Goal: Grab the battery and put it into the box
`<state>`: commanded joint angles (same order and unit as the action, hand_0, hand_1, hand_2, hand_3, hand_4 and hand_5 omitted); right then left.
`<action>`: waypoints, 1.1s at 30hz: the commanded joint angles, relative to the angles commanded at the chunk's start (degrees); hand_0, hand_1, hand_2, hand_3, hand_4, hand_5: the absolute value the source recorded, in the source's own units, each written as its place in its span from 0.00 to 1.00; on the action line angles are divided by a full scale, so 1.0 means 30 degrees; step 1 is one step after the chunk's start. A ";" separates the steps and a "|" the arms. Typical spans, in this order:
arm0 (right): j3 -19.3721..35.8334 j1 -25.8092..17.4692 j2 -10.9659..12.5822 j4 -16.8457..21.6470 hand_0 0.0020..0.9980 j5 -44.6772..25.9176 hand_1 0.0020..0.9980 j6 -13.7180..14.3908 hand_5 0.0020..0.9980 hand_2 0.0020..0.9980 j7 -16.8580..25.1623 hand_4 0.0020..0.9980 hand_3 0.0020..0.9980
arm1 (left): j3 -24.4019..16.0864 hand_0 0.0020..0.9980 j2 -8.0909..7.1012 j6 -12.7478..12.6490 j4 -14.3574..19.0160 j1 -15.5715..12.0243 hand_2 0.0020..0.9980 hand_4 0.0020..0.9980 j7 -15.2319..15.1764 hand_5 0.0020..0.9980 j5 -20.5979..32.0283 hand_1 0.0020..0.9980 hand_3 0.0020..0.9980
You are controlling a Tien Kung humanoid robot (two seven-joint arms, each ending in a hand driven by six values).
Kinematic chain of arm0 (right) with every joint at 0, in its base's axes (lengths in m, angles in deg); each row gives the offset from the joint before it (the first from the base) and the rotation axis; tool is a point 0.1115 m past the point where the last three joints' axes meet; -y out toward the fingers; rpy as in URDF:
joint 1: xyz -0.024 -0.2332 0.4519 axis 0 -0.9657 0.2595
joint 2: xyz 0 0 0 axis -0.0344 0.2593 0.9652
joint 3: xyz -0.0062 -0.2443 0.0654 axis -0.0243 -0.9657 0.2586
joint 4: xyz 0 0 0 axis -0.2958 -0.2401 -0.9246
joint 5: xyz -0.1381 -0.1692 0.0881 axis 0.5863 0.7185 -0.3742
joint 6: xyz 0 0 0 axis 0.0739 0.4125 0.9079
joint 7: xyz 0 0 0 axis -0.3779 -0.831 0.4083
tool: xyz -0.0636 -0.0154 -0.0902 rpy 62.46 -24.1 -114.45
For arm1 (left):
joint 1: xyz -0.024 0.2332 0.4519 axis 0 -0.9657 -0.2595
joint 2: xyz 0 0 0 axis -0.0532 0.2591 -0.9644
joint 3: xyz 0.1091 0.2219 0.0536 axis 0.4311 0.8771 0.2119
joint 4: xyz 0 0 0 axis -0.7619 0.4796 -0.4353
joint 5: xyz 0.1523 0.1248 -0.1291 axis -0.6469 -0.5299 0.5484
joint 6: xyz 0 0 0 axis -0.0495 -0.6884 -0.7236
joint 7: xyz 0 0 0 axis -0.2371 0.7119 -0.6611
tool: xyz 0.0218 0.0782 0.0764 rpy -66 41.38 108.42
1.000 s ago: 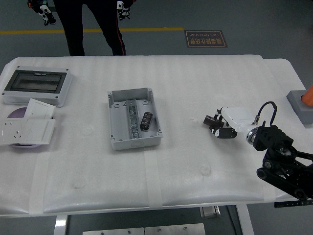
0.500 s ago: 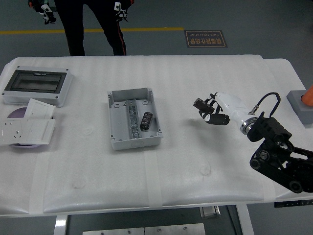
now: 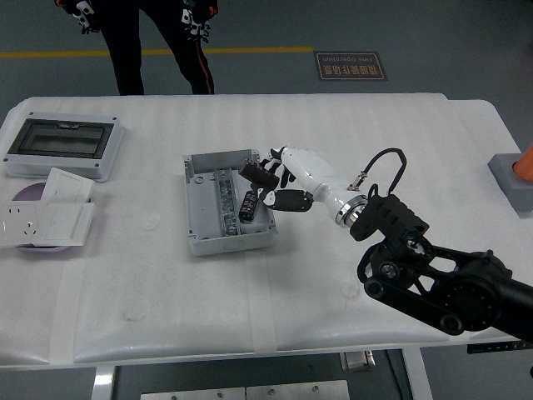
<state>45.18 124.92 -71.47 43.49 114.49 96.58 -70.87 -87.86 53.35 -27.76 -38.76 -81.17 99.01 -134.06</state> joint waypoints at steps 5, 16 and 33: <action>-0.0707 -0.0089 -0.1189 -0.1139 0.52 0.0056 0.47 0.0372 0.40 0.60 0.0166 0.63 0.66 | -0.0463 0.51 -0.0003 0.0327 0.0015 -0.0081 0.60 0.51 0.0513 0.52 -0.0501 0.63 0.48; -0.1469 -0.0085 -0.1620 -0.2067 0.95 0.0219 0.74 -0.0237 0.48 0.78 -0.0401 0.76 0.89 | -0.0715 0.51 -0.0126 0.0703 0.0054 -0.0126 0.59 0.52 0.1024 0.52 -0.1046 0.64 0.48; 0.1917 -0.0771 0.0115 -0.0178 0.99 -0.0710 0.72 -0.0369 0.48 0.78 -0.0155 0.76 0.90 | -0.0618 0.51 -0.0093 0.0688 0.0030 -0.0211 0.58 0.52 0.1039 0.51 -0.0742 0.64 0.48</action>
<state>50.93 122.60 -71.12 42.96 112.35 95.47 -71.34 -89.71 53.07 -25.70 -38.67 -81.80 102.13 -136.29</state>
